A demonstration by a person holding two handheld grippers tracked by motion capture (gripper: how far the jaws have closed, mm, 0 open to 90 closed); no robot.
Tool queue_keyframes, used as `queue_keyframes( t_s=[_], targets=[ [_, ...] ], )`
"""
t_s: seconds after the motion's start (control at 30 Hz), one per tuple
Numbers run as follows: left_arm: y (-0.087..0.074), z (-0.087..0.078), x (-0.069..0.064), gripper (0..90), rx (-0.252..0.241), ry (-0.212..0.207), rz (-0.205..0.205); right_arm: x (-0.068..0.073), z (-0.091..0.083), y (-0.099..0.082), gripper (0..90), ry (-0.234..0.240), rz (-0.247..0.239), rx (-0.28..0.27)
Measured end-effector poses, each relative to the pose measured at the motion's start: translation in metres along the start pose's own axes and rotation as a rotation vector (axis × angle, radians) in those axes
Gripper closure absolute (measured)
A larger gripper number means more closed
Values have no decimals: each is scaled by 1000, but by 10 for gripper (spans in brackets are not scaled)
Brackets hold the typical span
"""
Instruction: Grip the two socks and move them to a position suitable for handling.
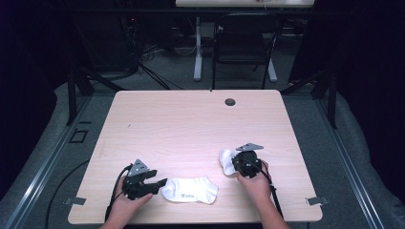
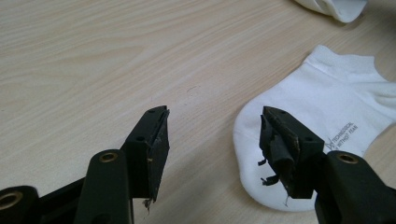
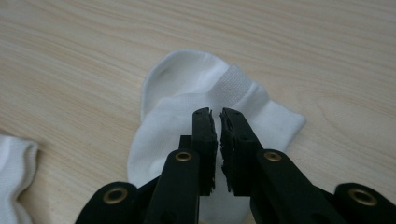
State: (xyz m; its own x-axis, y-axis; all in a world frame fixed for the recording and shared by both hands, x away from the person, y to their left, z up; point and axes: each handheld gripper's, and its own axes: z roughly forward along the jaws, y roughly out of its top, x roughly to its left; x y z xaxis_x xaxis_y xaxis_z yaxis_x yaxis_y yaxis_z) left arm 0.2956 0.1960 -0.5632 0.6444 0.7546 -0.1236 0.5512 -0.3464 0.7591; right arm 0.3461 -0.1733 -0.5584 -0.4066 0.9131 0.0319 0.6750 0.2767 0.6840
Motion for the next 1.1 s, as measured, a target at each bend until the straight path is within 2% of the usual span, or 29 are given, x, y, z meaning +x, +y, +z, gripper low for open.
queue_keyframes(
  t_s=[0.17, 0.27, 0.47, 0.5, 0.57, 0.67, 0.87, 1.1],
  targets=[
    [0, 1, 0, 430, 0, -4, 6, 3, 12, 1, 841, -3, -6, 20],
    [1, 2, 2, 436, 9, -11, 6, 9, 20, 3, 857, 9, -16, 22],
    [2, 6, 1, 442, 9, -13, 17, 21, 30, 9, 874, 91, -10, 3],
    [2, 6, 1, 443, 9, -13, 17, 21, 30, 9, 874, 91, -10, 3],
    [3, 7, 0, 443, 10, -17, 18, 35, 37, 16, 874, 120, -44, 10],
    [3, 8, 0, 444, 9, -16, 17, 52, 42, 22, 875, 136, -106, 23],
    [3, 7, 2, 449, 6, -13, 19, 83, 53, 32, 880, 186, -158, 27],
    [3, 7, 3, 459, 0, -10, 12, 106, 57, 36, 884, 227, -236, 41]
  ],
)
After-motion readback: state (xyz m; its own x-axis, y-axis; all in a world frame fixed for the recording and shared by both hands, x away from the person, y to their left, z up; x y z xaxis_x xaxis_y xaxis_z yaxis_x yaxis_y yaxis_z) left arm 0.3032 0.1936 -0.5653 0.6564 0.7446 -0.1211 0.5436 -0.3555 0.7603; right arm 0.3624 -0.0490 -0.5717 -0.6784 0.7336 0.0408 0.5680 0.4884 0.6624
